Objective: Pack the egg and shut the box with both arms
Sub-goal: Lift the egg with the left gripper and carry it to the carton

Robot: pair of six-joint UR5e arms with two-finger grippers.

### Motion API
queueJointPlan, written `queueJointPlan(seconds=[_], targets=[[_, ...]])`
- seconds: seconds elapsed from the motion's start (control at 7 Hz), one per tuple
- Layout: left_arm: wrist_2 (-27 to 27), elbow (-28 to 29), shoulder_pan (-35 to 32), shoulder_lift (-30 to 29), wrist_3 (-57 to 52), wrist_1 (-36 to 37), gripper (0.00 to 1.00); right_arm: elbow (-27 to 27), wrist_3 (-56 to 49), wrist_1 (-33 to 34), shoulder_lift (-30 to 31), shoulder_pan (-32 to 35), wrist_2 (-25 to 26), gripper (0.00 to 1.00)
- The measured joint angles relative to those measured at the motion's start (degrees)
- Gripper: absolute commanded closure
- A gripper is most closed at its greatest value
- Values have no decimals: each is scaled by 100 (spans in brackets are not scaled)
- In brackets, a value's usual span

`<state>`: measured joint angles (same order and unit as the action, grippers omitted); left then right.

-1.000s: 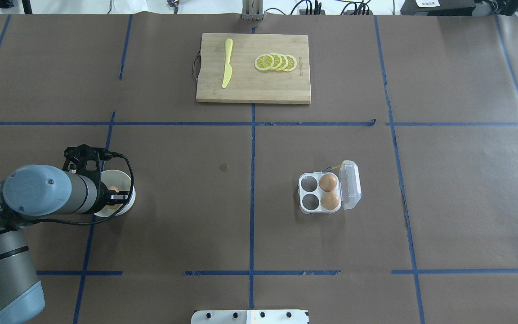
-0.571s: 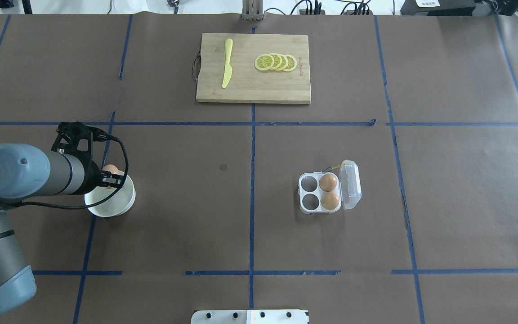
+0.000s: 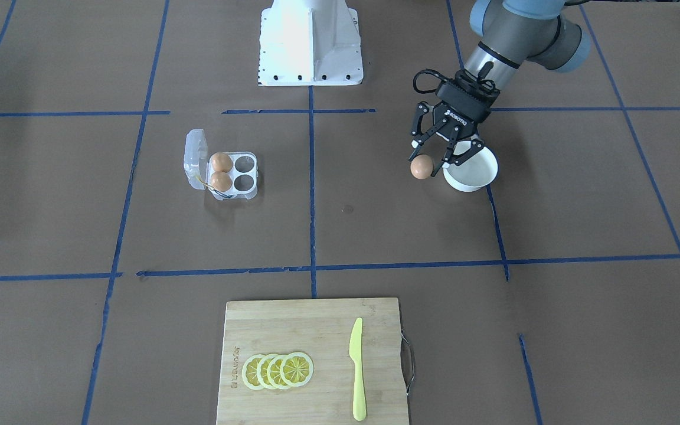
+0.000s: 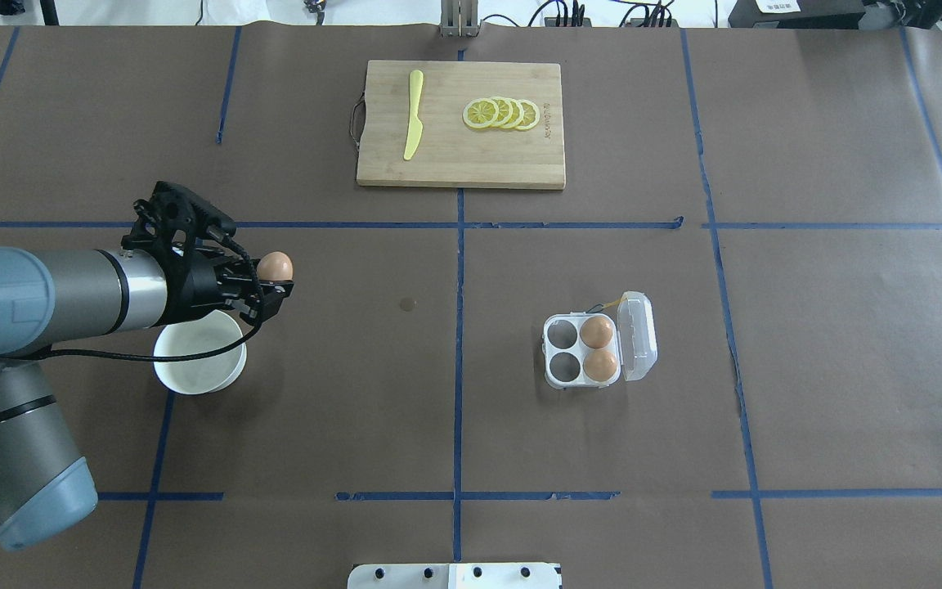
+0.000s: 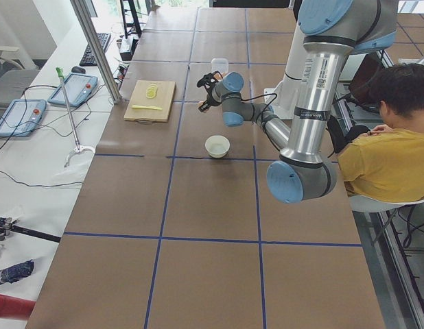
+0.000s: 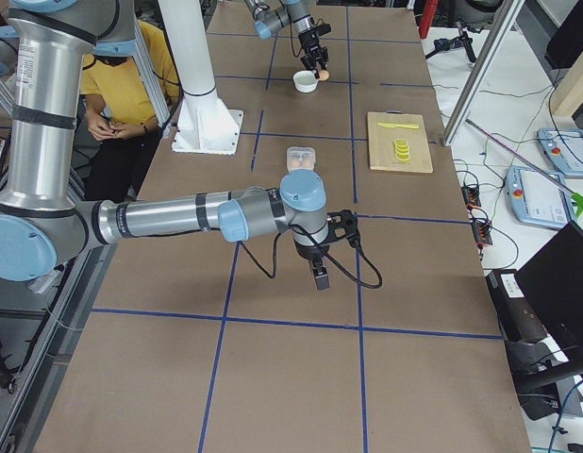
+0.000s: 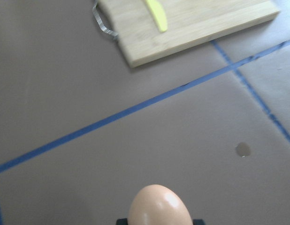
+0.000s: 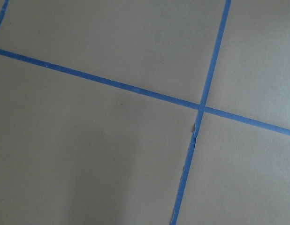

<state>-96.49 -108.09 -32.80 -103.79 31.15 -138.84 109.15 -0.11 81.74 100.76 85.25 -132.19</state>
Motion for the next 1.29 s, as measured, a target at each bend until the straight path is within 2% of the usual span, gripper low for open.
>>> queueJointPlan(seconds=[0.29, 0.57, 0.86, 1.14, 1.29], targets=[[143, 695, 120, -613, -577, -1153, 100, -6, 2, 0, -6, 0, 2, 0], [748, 1492, 615, -1141, -1492, -2073, 100, -7, 2, 0, -11, 0, 8, 0], [920, 2229, 995, -1917, -2460, -2427, 100, -24, 0, 0, -13, 0, 9, 0], [1052, 3000, 1313, -2624, -2646, -2510, 86, -54, -5, 0, -13, 0, 9, 0], [1154, 3280, 1449, -2855, -2658, -2522, 83, -60, -8, 0, -11, 0, 9, 0]])
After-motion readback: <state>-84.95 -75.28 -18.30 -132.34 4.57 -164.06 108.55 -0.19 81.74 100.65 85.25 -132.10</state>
